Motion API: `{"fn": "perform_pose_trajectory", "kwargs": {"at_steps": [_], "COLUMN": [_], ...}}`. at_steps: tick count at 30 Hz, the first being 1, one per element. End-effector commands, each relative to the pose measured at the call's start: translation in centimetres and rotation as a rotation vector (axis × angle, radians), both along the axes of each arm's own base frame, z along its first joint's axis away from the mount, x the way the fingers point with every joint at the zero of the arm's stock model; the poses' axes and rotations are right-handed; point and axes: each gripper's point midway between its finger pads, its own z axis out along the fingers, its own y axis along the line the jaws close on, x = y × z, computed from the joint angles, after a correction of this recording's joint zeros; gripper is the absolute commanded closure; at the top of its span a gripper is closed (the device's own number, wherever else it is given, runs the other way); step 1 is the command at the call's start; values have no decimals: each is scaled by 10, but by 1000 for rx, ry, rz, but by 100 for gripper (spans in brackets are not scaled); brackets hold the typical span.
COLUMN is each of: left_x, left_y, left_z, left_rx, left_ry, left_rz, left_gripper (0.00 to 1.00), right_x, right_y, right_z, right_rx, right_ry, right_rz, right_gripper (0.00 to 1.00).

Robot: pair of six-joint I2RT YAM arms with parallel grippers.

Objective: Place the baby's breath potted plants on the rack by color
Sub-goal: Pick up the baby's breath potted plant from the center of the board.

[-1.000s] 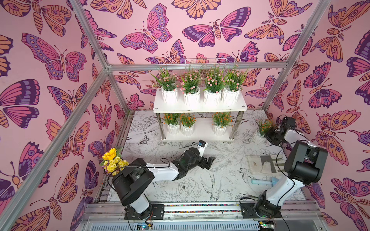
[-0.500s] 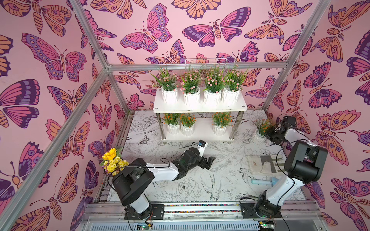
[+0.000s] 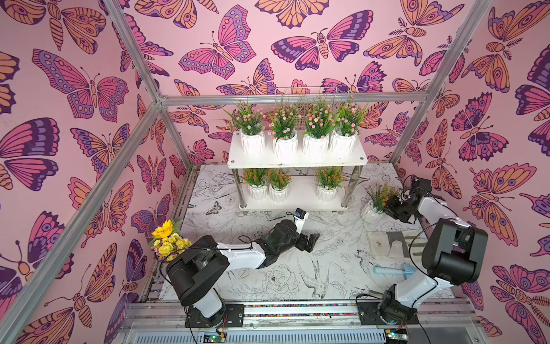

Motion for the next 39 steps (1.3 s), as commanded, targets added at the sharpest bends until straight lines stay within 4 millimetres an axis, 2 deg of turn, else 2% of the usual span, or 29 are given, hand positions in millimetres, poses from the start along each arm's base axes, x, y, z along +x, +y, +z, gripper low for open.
{"fn": "perform_pose_trajectory", "kwargs": {"at_steps": [1, 9, 22, 31, 39], "left_x": [-4, -5, -8, -12, -30], "left_y": [-1, 1, 9, 13, 19], "left_z": [12, 14, 14, 14, 6], "left_rx": [-25, -30, -8, -8, -2], "left_ry": [-15, -15, -22, -22, -36], "left_rz": [-9, -9, -3, -4, -78], "left_gripper": [0, 0, 0, 0, 0], "right_x": [-10, -37, -85, -99, -102], "right_y": [19, 57, 132, 152, 169], "right_z": [17, 14, 8, 22, 36], "right_rx": [8, -22, -55, -67, -67], "right_ry": [-23, 9, -1, -51, -97], "right_rz": [69, 183, 404, 474, 515], "right_gripper": [99, 99, 99, 99, 99]}}
